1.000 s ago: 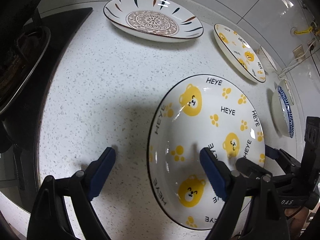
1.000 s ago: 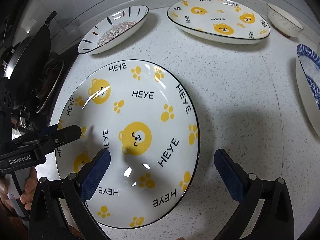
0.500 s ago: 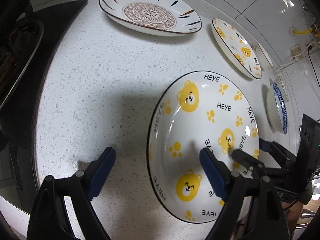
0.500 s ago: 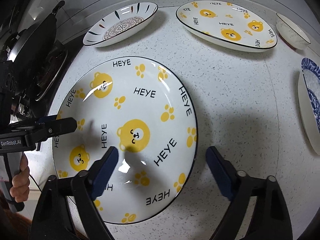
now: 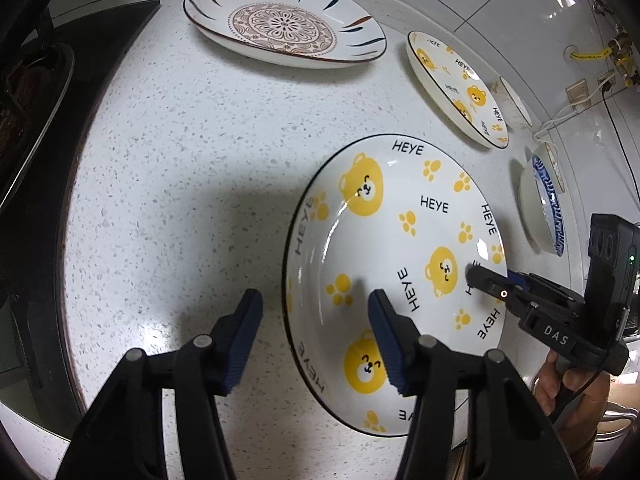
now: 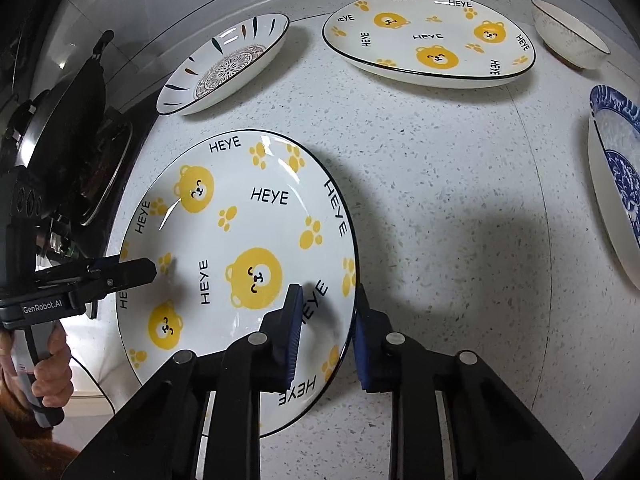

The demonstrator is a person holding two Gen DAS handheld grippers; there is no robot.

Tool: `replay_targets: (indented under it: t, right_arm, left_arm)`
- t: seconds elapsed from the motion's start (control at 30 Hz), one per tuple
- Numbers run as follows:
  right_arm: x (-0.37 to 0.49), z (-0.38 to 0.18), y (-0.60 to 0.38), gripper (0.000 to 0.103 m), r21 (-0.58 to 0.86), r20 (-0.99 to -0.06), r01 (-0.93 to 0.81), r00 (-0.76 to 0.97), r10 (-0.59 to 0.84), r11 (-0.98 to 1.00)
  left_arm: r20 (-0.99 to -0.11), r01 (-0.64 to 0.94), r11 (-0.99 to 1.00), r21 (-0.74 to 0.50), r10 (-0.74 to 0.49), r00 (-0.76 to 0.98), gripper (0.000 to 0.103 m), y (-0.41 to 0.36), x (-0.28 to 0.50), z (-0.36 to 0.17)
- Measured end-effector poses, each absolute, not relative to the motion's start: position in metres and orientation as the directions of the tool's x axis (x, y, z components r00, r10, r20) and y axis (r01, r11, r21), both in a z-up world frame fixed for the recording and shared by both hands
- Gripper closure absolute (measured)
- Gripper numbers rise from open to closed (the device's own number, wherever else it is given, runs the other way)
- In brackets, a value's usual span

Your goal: Organize plates and bowls

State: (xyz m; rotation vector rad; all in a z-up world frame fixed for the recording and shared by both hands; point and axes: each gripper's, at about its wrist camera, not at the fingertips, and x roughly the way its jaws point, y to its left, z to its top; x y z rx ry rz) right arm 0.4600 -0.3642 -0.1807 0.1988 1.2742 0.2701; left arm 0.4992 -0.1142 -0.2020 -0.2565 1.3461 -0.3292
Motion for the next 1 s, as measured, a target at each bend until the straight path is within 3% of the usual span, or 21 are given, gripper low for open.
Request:
replay_targets:
  t: [0.1, 0.27, 0.4, 0.53, 1.0]
  right_arm:
    - [0.459, -0.18, -0.366, 0.084, 0.306, -0.91, -0.082, 0.268, 0.317, 0.948]
    - [0.458, -0.18, -0.369, 0.085, 0.327, -0.903, -0.083, 0.268, 0.337, 0.942]
    - [0.457, -0.18, -0.373, 0.087, 0.355, -0.893, -0.08, 0.267, 0.363, 0.931]
    - [0.456, -0.18, -0.373, 0.088, 0.36, -0.89, -0.086, 0.267, 0.37, 0.929]
    - [0.442, -0.16, -0.359, 0.088, 0.326, -0.882, -0.135, 0.312, 0.352, 0.936]
  left_arm:
    - [-0.907, 0.089, 0.926, -0.366, -0.376, 0.187, 0.052, -0.116, 0.5, -0.203]
    - [-0.896, 0.094, 0.911, -0.401, -0.412, 0.165, 0.067, -0.12, 0.502, -0.206]
    - [-0.897, 0.1, 0.914, -0.394, -0.406, 0.177, 0.069, -0.121, 0.502, -0.207]
    - [-0.909, 0.126, 0.927, -0.353, -0.372, 0.187, 0.083, -0.12, 0.503, -0.207]
    - [-0.9, 0.146, 0.943, -0.3, -0.33, 0.284, 0.084, -0.105, 0.476, -0.181]
